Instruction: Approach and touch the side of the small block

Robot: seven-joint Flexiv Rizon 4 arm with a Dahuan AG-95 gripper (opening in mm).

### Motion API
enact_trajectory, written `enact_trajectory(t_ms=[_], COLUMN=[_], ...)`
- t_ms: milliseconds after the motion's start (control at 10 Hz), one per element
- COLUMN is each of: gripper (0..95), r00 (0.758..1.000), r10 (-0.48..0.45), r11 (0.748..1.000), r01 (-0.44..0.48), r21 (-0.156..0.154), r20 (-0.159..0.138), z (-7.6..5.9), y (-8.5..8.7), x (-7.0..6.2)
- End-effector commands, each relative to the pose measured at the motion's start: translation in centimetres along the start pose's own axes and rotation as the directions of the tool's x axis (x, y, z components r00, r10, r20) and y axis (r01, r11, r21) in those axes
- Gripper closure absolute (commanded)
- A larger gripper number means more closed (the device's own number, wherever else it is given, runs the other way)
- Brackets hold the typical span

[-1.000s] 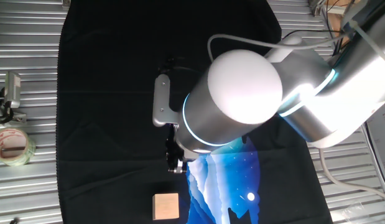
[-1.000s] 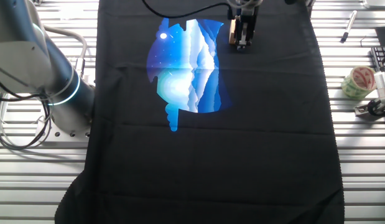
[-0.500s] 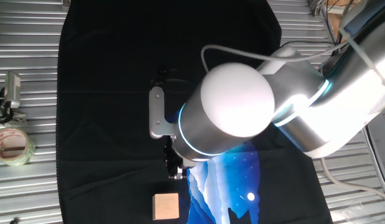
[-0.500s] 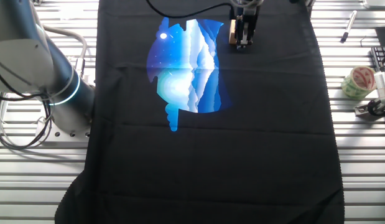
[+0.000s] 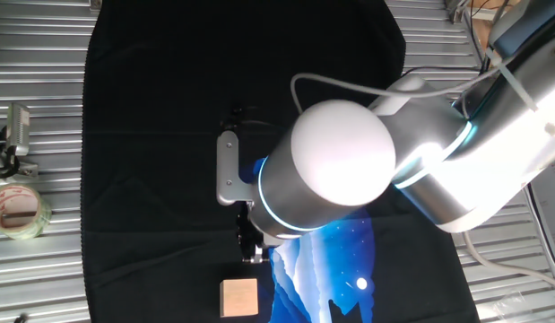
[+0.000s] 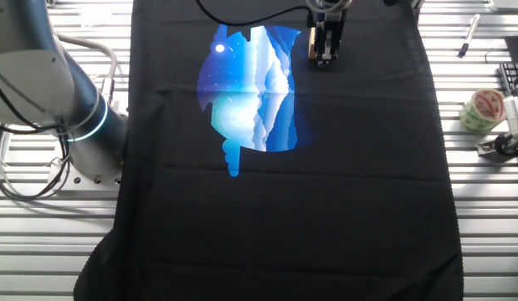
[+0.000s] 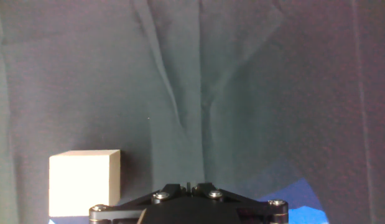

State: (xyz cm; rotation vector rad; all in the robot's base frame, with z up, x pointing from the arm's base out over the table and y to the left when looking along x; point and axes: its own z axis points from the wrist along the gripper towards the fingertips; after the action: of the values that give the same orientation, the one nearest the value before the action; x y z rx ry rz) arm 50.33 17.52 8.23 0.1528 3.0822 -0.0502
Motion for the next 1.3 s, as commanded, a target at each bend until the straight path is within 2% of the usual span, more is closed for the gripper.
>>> enact_trajectory(t_ms=[100,500,900,1300], gripper=[95.0,95.0,95.0,95.0], r00=[1.0,1.0,0.999,0.999], r10=[0.005,0.017,0.025,0.026], r11=[1.0,1.0,1.0,1.0], r01=[-0.005,-0.017,-0.025,-0.026], r21=[0.0,0.003,0.013,0.011], r20=[0.009,0.02,0.037,0.041], z=[0.2,0.6,1.7,2.0], y=[0.1,0.7,1.5,1.9], x=[0.1,0.3,0.5,0.7])
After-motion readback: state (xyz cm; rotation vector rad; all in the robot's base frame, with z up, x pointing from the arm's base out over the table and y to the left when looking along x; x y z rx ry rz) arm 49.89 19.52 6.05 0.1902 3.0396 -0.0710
